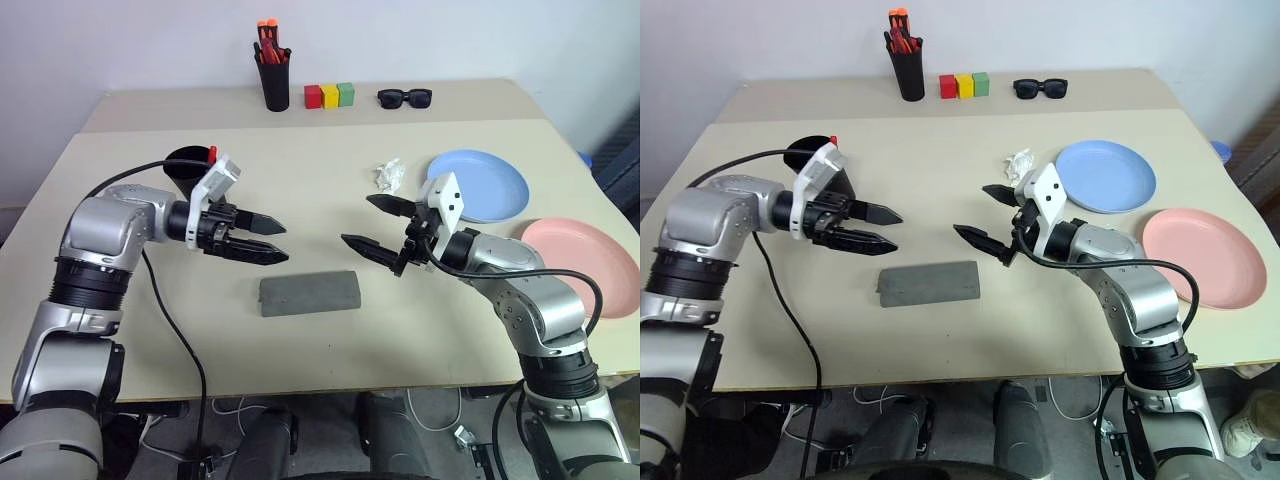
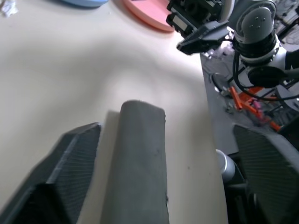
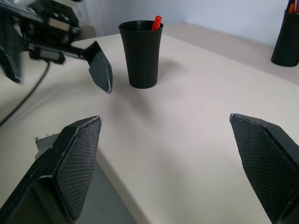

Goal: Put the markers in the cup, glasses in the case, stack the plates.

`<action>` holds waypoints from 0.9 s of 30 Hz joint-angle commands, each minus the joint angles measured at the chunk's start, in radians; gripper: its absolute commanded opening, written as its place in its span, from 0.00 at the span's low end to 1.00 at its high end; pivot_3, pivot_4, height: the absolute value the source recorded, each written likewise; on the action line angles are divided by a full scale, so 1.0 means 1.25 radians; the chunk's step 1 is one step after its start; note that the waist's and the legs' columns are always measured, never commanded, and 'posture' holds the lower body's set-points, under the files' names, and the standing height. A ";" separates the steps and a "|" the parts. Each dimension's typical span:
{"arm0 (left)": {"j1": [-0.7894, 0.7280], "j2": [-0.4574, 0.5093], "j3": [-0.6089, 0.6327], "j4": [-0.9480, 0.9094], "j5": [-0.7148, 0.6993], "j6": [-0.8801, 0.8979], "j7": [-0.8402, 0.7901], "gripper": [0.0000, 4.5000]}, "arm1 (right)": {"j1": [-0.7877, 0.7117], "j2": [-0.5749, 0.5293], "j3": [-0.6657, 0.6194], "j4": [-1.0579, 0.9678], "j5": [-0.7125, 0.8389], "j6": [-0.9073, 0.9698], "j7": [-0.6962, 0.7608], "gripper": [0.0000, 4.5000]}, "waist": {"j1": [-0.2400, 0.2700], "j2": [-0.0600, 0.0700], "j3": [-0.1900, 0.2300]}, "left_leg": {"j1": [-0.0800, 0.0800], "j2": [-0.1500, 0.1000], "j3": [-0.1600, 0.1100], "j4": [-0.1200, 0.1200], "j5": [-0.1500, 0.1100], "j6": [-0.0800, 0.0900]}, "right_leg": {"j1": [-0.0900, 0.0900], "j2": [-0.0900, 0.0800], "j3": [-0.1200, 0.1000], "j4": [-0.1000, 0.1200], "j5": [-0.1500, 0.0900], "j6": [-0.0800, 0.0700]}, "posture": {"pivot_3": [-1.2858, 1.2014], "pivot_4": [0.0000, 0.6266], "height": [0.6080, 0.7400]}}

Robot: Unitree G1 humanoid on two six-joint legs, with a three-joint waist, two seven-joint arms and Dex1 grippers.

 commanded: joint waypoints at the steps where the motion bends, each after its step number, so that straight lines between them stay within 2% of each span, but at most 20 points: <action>1: 0.027 -0.010 0.067 -0.051 -0.030 -0.085 0.022 0.98 | 0.030 -0.053 -0.071 -0.007 -0.011 -0.016 -0.002 1.00 | 0.003 0.000 0.000 | 0.000 0.000 0.000 0.000 0.000 0.000 | 0.000 0.000 0.000 0.000 0.000 0.000 | 0.52 0.24 1.00; 2: 0.045 -0.025 0.085 -0.065 -0.029 -0.129 0.040 0.98 | 0.040 -0.070 -0.086 -0.003 -0.013 -0.008 -0.007 1.00 | 0.003 0.000 0.000 | 0.000 0.000 0.000 0.000 0.000 0.000 | 0.000 -0.001 0.000 0.000 0.000 0.000 | 0.52 0.24 1.00; 10: 0.111 -0.079 0.138 -0.144 -0.098 -0.133 0.108 0.98 | 0.113 -0.195 -0.232 0.029 -0.089 0.095 -0.137 1.00 | 0.002 0.000 0.000 | 0.000 0.000 0.000 0.000 0.000 0.000 | 0.000 -0.001 0.000 0.000 0.000 0.000 | 0.52 0.24 1.00; 14: 0.113 -0.094 0.141 -0.140 -0.104 -0.163 0.120 0.98 | 0.179 -0.255 -0.267 0.030 -0.120 0.153 -0.154 1.00 | 0.003 0.000 0.000 | 0.000 0.000 0.001 0.000 0.000 0.000 | 0.000 -0.001 0.000 0.000 0.000 0.000 | 0.52 0.24 1.00; 24: 0.122 -0.091 0.126 -0.098 -0.084 -0.247 0.095 0.98 | 0.251 -0.277 -0.292 0.105 -0.188 0.273 -0.234 1.00 | 0.002 0.000 0.000 | 0.000 0.000 0.002 0.000 0.000 0.000 | 0.001 -0.001 0.001 -0.001 0.000 0.000 | 0.52 0.24 1.00; 27: 0.132 -0.085 0.115 -0.111 -0.073 -0.259 0.096 1.00 | 0.252 -0.254 -0.308 0.127 -0.170 0.314 -0.237 0.83 | 0.002 0.000 0.000 | 0.000 0.000 0.002 0.001 0.000 0.000 | 0.001 -0.001 0.001 -0.001 0.000 0.000 | 0.52 0.24 1.00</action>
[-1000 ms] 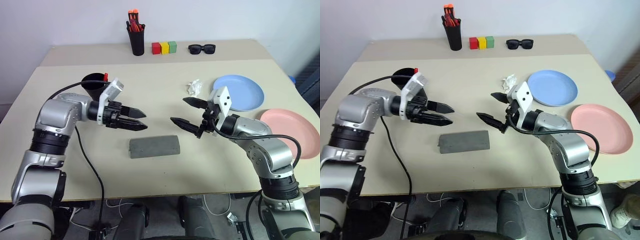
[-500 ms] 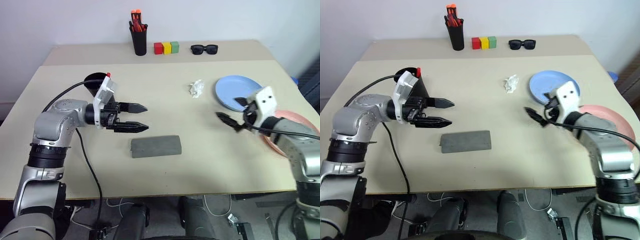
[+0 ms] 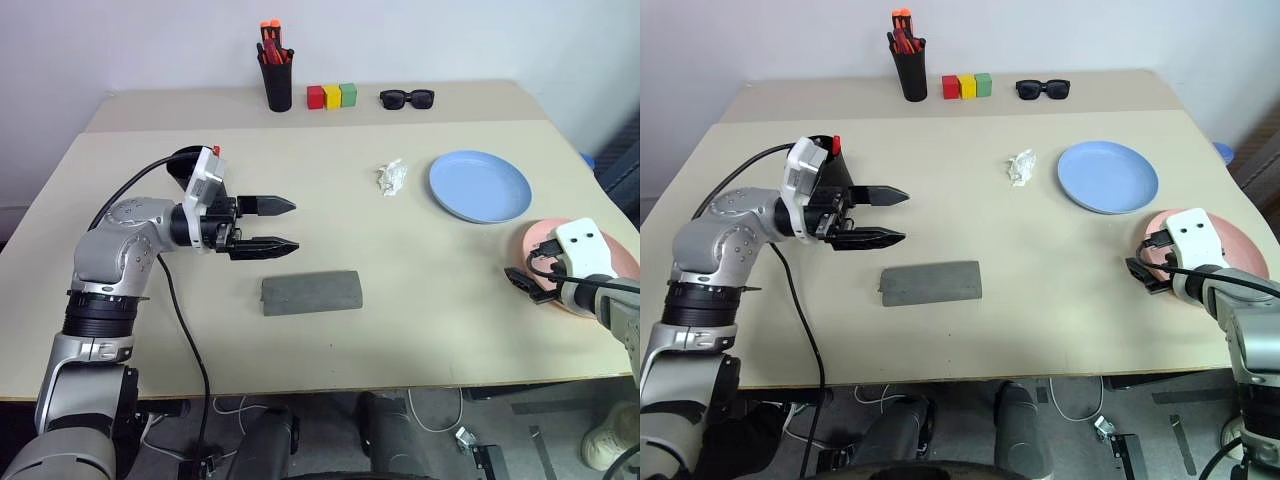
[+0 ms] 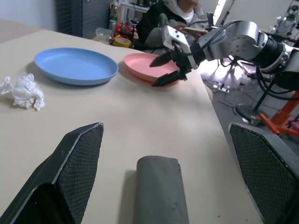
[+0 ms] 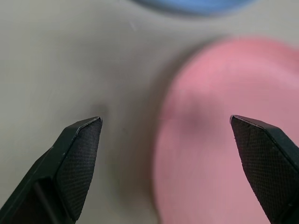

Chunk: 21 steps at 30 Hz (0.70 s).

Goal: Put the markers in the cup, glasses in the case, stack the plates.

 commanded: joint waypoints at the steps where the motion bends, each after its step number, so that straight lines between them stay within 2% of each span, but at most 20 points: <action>1: 0.010 0.014 -0.003 -0.029 0.008 -0.019 0.001 1.00 | -0.002 0.005 -0.040 0.019 0.004 0.034 -0.010 0.72 | 0.000 0.000 0.000 | 0.000 0.000 0.000 0.000 0.000 0.000 | 0.000 0.000 0.000 0.000 0.000 0.000 | 0.52 0.24 1.00; 7: 0.009 0.015 -0.007 -0.040 0.009 -0.014 0.021 1.00 | -0.019 -0.013 -0.039 0.052 -0.017 0.020 -0.017 0.02 | 0.000 0.000 0.000 | 0.000 0.000 0.000 0.000 0.000 0.000 | 0.000 0.000 0.000 0.000 0.000 0.000 | 0.52 0.24 1.00; 12: -0.004 0.003 -0.011 0.005 0.045 -0.060 0.049 1.00 | -0.089 -0.019 -0.063 0.089 -0.029 -0.004 -0.044 0.02 | 0.000 0.000 0.000 | 0.001 0.000 0.000 0.000 0.000 0.000 | 0.002 0.000 0.000 -0.002 0.000 0.000 | 0.52 0.24 1.00; 16: -0.010 -0.007 -0.006 0.036 0.065 -0.106 0.067 1.00 | -0.200 -0.008 -0.039 0.148 -0.041 -0.098 -0.056 0.02 | -0.004 0.000 0.000 | 0.001 0.000 0.000 0.000 0.000 0.000 | 0.002 0.000 0.000 -0.002 0.000 0.000 | 0.52 0.24 1.00; 21: -0.001 -0.015 0.008 0.039 0.064 -0.127 0.089 1.00 | -0.396 0.049 0.093 0.342 -0.100 -0.260 -0.036 0.02 | -0.009 0.000 0.000 | 0.001 0.001 0.001 -0.001 0.000 0.000 | 0.001 0.001 0.000 -0.003 0.000 0.000 | 0.52 0.24 1.00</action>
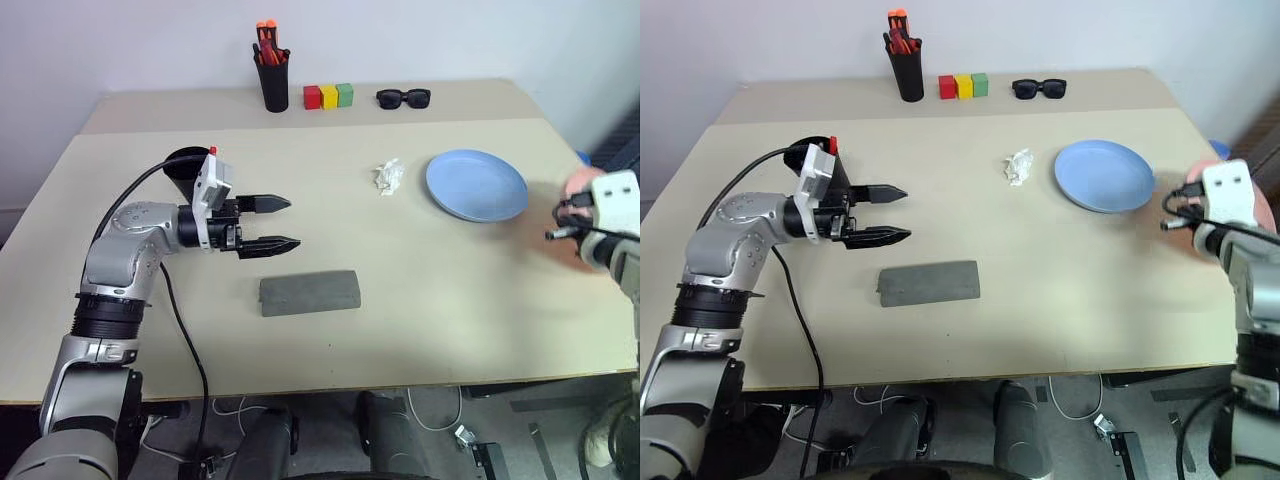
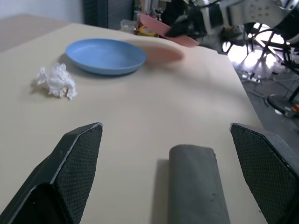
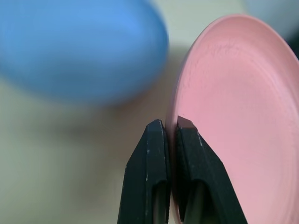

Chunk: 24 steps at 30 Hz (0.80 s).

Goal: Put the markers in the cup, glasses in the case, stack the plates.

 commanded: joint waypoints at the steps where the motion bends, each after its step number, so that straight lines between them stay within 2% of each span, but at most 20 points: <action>1: 0.001 0.006 0.025 -0.014 0.004 -0.032 0.016 1.00 | -0.124 0.039 0.100 0.138 -0.063 -0.148 0.017 0.02 | -0.002 0.000 0.000 | 0.000 0.000 0.000 0.000 0.000 0.000 | 0.000 0.000 0.000 0.000 0.000 0.000 | 0.52 0.24 1.00; 7: 0.040 0.021 0.040 -0.067 -0.019 0.000 0.040 1.00 | -0.332 0.152 0.190 0.445 -0.125 -0.353 0.013 0.02 | -0.001 0.001 0.000 | -0.002 0.000 0.000 -0.001 0.000 0.000 | -0.002 0.000 0.000 -0.001 0.000 0.000 | 0.52 0.24 1.00; 11: 0.069 0.026 0.054 -0.115 -0.041 0.031 0.062 1.00 | -0.368 0.209 0.213 0.581 -0.153 -0.449 -0.001 0.02 | 0.005 0.000 0.000 | -0.002 0.000 -0.001 -0.002 0.001 -0.002 | -0.002 0.000 0.000 -0.002 0.000 0.000 | 0.52 0.24 1.00; 15: 0.090 0.036 0.063 -0.153 -0.057 0.054 0.083 1.00 | -0.381 0.246 0.207 0.607 -0.144 -0.473 0.012 0.02 | 0.001 0.001 0.000 | -0.003 -0.001 -0.001 -0.002 0.001 -0.003 | -0.003 -0.001 0.000 -0.002 0.000 0.000 | 0.52 0.24 1.00; 19: 0.094 0.038 0.065 -0.167 -0.067 0.067 0.095 1.00 | -0.372 0.251 0.205 0.596 -0.139 -0.468 0.036 0.34 | -0.001 0.001 0.000 | -0.002 -0.001 -0.001 -0.002 0.001 -0.002 | -0.003 0.000 0.000 -0.001 0.000 0.000 | 0.52 0.24 1.00; 24: 0.093 0.037 0.062 -0.162 -0.066 0.066 0.097 1.00 | -0.363 0.244 0.186 0.522 -0.114 -0.430 0.062 0.94 | -0.009 0.001 0.000 | -0.001 -0.001 -0.001 -0.002 0.000 -0.001 | -0.003 0.000 0.000 0.001 0.000 0.000 | 0.52 0.24 1.00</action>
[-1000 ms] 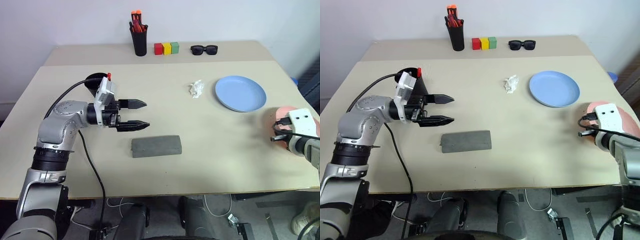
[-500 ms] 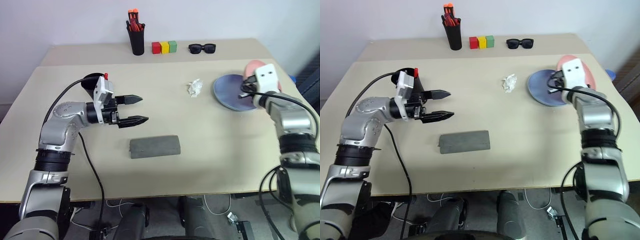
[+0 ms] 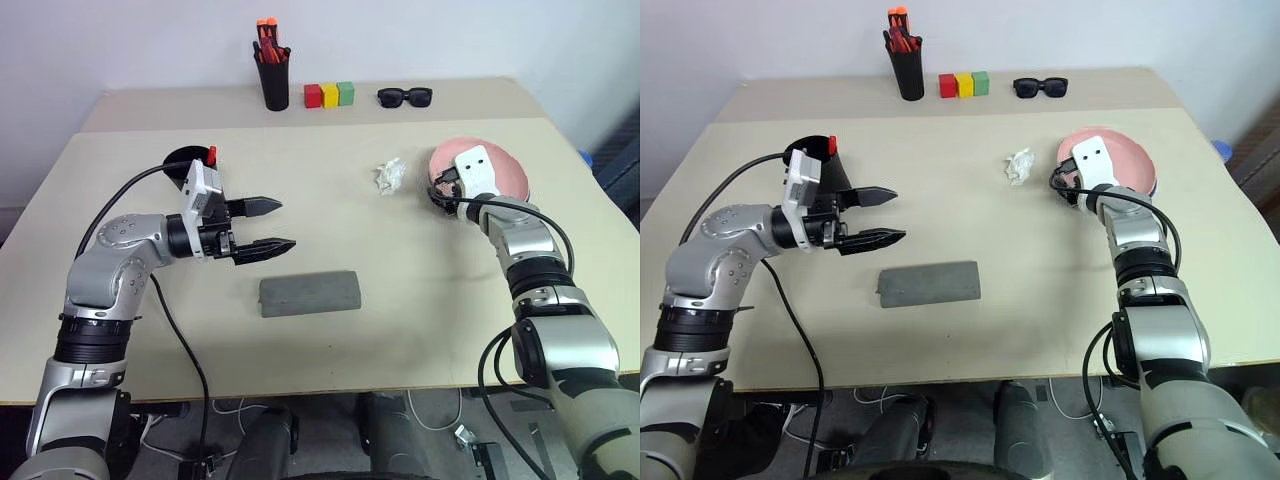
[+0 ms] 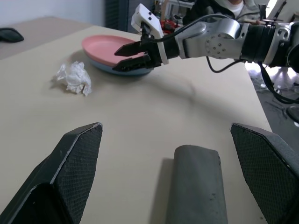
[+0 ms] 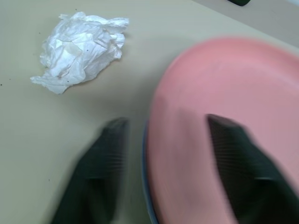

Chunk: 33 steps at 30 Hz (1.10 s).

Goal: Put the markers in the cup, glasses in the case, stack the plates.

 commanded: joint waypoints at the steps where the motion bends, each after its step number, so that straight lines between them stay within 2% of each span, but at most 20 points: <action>1: -0.003 0.010 0.016 -0.014 -0.008 -0.009 -0.001 1.00 | -0.015 -0.007 -0.044 -0.101 0.047 0.036 0.021 0.99 | -0.005 0.000 0.000 | 0.000 0.000 0.000 0.000 0.000 0.000 | 0.000 0.000 0.000 0.000 0.000 0.000 | 0.52 0.24 1.00; 5: -0.008 0.009 0.014 0.008 -0.003 -0.021 -0.010 1.00 | -0.039 0.047 -0.127 -0.177 0.158 0.071 0.026 0.99 | -0.015 0.000 0.000 | 0.000 0.000 0.000 0.000 0.000 0.000 | 0.000 0.000 0.000 0.000 0.000 0.000 | 0.52 0.24 1.00; 8: -0.011 0.005 0.009 0.025 0.004 -0.033 -0.014 1.00 | -0.042 0.085 -0.107 -0.160 0.141 0.036 0.026 0.99 | -0.021 0.000 0.000 | 0.000 0.001 0.000 0.000 0.000 0.000 | 0.000 0.001 0.000 0.001 0.000 0.000 | 0.52 0.24 1.00; 14: -0.003 -0.017 0.022 0.028 0.016 -0.073 0.020 1.00 | -0.123 0.157 -0.055 0.045 0.061 -0.077 -0.046 0.99 | -0.022 0.000 0.000 | 0.000 0.000 0.000 0.000 0.000 0.000 | -0.002 0.000 0.001 0.003 0.000 0.000 | 0.52 0.24 1.00; 20: 0.038 -0.004 0.038 0.007 0.013 -0.090 0.034 1.00 | -0.199 0.191 -0.016 0.235 -0.019 -0.165 -0.149 0.99 | -0.027 0.000 0.000 | -0.002 0.000 0.000 0.000 0.001 -0.002 | -0.005 0.000 0.001 0.004 0.000 -0.001 | 0.52 0.24 1.00; 24: 0.048 -0.001 0.043 -0.002 0.013 -0.095 0.046 1.00 | -0.210 0.220 -0.042 0.301 -0.012 -0.152 -0.190 0.99 | -0.031 0.000 0.000 | -0.002 0.000 0.000 0.000 0.001 -0.002 | -0.005 0.000 0.001 0.004 0.000 -0.001 | 0.52 0.24 1.00; 27: 0.053 0.002 0.044 -0.013 0.017 -0.097 0.058 1.00 | -0.209 0.236 -0.064 0.322 -0.001 -0.141 -0.183 0.82 | -0.033 0.000 0.000 | -0.002 0.000 0.000 0.000 0.001 -0.002 | -0.005 0.000 0.001 0.005 0.000 -0.001 | 0.52 0.24 1.00; 33: 0.056 0.004 0.044 -0.044 0.016 -0.093 0.089 1.00 | -0.220 0.258 -0.099 0.330 0.007 -0.147 -0.183 0.13 | -0.033 0.000 0.000 | -0.002 0.000 0.000 0.000 0.001 -0.001 | -0.005 0.000 0.001 0.005 0.000 -0.001 | 0.52 0.24 1.00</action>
